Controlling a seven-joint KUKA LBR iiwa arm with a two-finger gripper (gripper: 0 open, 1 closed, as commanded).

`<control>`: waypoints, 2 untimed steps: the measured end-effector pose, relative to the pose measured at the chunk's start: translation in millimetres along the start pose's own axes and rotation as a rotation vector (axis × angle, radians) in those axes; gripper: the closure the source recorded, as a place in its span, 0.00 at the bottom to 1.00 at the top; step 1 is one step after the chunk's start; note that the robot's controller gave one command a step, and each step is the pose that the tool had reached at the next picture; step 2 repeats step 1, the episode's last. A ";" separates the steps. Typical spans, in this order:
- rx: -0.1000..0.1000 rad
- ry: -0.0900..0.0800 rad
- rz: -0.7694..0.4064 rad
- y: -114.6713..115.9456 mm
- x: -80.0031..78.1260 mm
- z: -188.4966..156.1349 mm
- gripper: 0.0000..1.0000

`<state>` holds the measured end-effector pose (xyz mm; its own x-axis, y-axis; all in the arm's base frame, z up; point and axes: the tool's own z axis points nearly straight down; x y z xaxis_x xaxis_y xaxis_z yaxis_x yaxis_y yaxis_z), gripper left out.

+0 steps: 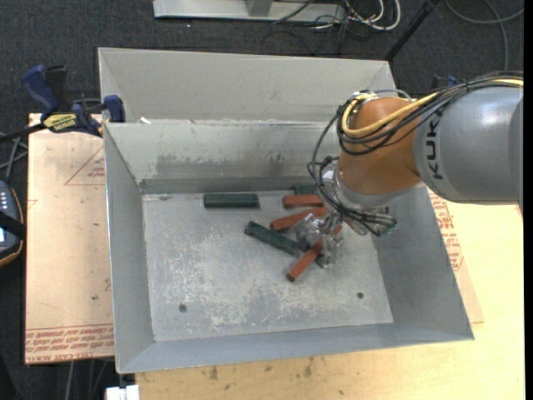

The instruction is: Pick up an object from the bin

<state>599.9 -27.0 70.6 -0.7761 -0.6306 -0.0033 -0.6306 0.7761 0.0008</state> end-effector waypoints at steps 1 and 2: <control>0.002 -0.001 0.024 1.0 -15.4 -153.2 1.00; 0.002 -0.001 0.024 1.0 -15.4 -153.2 1.00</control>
Offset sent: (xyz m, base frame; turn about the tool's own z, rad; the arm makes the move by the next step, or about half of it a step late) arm 0.0000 0.0000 0.0000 0.0000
